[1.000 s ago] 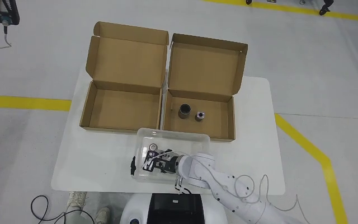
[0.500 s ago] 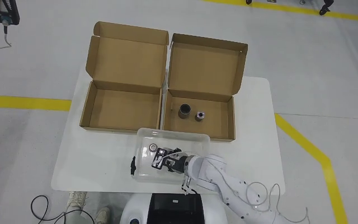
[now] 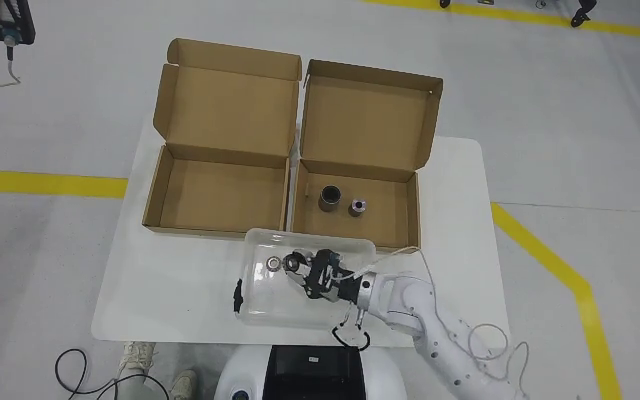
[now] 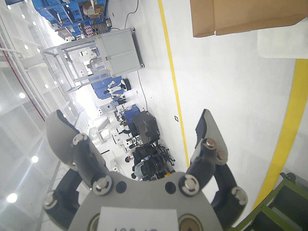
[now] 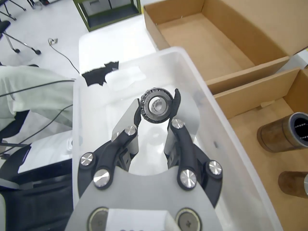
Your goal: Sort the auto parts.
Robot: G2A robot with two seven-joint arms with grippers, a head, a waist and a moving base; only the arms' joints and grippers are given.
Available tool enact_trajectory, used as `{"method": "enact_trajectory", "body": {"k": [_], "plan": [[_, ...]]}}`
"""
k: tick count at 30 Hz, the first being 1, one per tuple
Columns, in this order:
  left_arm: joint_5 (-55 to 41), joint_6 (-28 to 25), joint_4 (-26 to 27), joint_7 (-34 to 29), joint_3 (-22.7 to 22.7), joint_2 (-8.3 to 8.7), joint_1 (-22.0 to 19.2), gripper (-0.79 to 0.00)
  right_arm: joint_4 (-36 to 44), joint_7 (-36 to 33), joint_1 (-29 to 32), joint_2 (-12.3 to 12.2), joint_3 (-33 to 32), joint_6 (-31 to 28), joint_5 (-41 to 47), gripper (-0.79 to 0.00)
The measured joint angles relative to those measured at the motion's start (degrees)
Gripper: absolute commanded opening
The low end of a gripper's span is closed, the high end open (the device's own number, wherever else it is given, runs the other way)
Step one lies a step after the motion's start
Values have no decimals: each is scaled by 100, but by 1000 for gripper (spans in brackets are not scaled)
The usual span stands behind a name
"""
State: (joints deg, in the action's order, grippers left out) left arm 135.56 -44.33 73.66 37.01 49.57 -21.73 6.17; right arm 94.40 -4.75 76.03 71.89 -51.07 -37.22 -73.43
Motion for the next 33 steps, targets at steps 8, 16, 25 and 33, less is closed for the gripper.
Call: {"method": "enact_trajectory", "body": {"k": [8, 16, 25, 33], "plan": [[0, 0, 0, 0, 0, 0, 0, 0, -199, 1524, -195, -13, -224, -654, 400, -785], [0, 0, 0, 0, 0, 0, 0, 0, 3, 2285, -484, -9, -420, -1000, 628, -785], [0, 0, 0, 0, 0, 0, 0, 0, 757, 1958, -844, 6, -673, -692, 967, -785], [0, 0, 0, 0, 0, 0, 0, 0, 1052, 2000, -1173, 43, -851, -557, 1399, -785]]}}
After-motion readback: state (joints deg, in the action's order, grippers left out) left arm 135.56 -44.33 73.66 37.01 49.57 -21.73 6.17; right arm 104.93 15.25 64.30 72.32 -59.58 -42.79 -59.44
